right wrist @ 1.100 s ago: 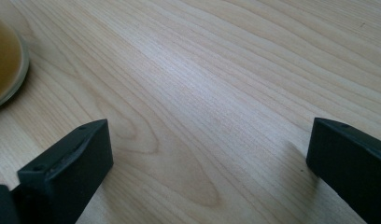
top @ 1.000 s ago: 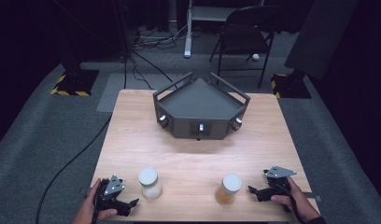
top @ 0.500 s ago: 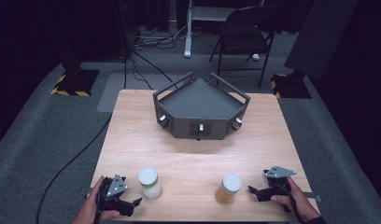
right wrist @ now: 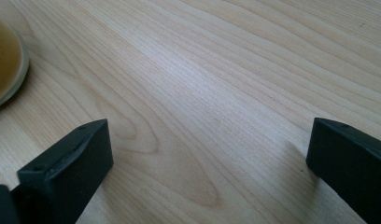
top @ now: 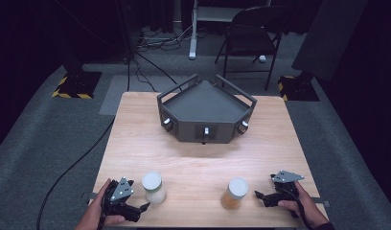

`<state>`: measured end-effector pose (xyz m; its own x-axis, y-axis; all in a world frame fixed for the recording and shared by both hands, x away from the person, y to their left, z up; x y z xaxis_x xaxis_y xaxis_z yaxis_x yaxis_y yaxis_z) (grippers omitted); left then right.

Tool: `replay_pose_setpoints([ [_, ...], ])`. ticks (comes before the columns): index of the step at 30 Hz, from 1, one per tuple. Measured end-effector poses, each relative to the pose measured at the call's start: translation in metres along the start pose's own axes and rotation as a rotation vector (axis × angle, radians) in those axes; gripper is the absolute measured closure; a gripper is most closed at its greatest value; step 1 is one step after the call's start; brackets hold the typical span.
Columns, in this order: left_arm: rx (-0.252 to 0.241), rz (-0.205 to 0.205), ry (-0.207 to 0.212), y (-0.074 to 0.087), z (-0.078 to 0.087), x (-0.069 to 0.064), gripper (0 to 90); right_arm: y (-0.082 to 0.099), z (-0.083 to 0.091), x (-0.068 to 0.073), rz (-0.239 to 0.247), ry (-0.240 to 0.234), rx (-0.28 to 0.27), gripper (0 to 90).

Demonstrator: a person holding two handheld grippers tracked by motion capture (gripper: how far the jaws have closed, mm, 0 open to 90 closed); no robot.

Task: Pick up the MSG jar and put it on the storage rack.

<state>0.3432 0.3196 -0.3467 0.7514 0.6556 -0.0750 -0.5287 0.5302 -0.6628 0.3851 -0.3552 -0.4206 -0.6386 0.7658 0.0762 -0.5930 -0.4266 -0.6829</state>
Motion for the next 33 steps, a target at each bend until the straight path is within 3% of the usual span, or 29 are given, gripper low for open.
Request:
replay_pose_setpoints([
  [8, -0.083, 0.060, 0.038, 0.003, 0.000, 0.006, 1.6, 0.000, 0.000, 0.000, 0.000, 0.001, 0.000, 0.0],
  [17, -0.098, 0.073, 0.052, 0.001, -0.005, 0.004, 1.6, 0.000, 0.000, 0.000, 0.000, 0.001, 0.000, 0.0],
  [23, -0.125, 0.109, 0.066, 0.001, -0.010, 0.003, 1.6, 0.000, 0.000, 0.000, 0.000, 0.001, 0.000, 0.0],
  [31, -0.157, 0.141, 0.041, 0.000, -0.014, -0.001, 2.3, 0.000, 0.000, 0.001, -0.002, 0.002, 0.000, 0.0],
  [33, -0.160, 0.133, 0.025, 0.000, -0.015, -0.004, 3.6, 0.000, 0.000, 0.001, -0.002, 0.002, 0.000, 0.0],
])
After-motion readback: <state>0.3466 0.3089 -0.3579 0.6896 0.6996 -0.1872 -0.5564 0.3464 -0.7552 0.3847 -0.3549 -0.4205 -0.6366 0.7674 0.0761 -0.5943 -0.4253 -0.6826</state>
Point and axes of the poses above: each handheld gripper's, and its own axes: z roughly backward along the jaws, y roughly out of its underside, x roughly to its left, the point moved 2 cm from there along -z, roughly forward along the jaws, and after that the axes turned 2 degrees about y, right-handed, at the moved point
